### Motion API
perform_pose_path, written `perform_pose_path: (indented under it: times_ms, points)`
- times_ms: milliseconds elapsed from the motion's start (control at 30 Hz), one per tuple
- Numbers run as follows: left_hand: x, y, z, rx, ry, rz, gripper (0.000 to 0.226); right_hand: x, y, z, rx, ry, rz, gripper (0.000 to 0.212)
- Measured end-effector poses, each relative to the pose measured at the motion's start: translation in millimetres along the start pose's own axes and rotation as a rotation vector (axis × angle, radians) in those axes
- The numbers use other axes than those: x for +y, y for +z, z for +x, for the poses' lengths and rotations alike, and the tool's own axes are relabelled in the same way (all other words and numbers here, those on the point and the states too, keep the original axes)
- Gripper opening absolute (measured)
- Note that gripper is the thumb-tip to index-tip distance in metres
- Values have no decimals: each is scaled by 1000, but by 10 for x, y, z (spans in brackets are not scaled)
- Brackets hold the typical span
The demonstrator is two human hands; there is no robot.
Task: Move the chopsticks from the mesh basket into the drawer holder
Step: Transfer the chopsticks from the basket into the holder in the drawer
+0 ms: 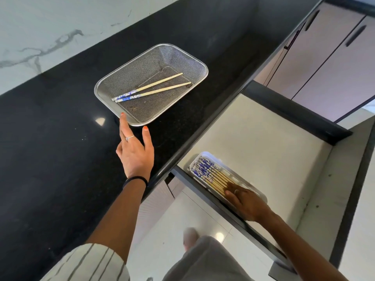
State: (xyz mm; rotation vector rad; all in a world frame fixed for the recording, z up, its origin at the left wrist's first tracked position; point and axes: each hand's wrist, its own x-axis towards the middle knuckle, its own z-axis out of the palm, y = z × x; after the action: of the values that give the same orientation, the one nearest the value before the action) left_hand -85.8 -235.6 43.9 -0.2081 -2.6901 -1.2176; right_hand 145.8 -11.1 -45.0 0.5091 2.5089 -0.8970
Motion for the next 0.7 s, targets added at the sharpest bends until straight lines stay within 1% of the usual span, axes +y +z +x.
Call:
perform_pose_path:
  times_ms: [100, 167, 300, 400, 433, 500, 533, 600, 633, 700]
  points:
    - [5, 9, 3, 1, -3, 4, 63, 5, 7, -42, 69, 20, 39, 55]
    - [8, 21, 4, 7, -8, 6, 63, 4, 41, -81, 134, 59, 8, 64]
    - [14, 29, 2, 14, -8, 17, 64, 13, 54, -95, 166, 77, -66, 76]
    - [10, 26, -3, 12, -8, 25, 64, 26, 26, -61, 206, 77, -156, 64]
    - [13, 24, -3, 9, -7, 25, 65, 23, 23, -59, 217, 73, -172, 65]
    - [14, 21, -3, 4, -6, 24, 64, 5, 15, -75, 231, 59, -190, 77]
    - [11, 22, -3, 3, -5, 25, 64, 5, 22, -88, 235, 51, -194, 81]
    - [8, 23, 0, 1, -5, 26, 64, 15, 48, -106, 197, 38, -190, 77]
    - [5, 23, 1, 1, -5, 27, 64, 21, 69, -115, 165, 31, -189, 72]
    - [-4, 23, 4, 5, -5, 28, 64, 30, 114, -131, 111, 26, -189, 54]
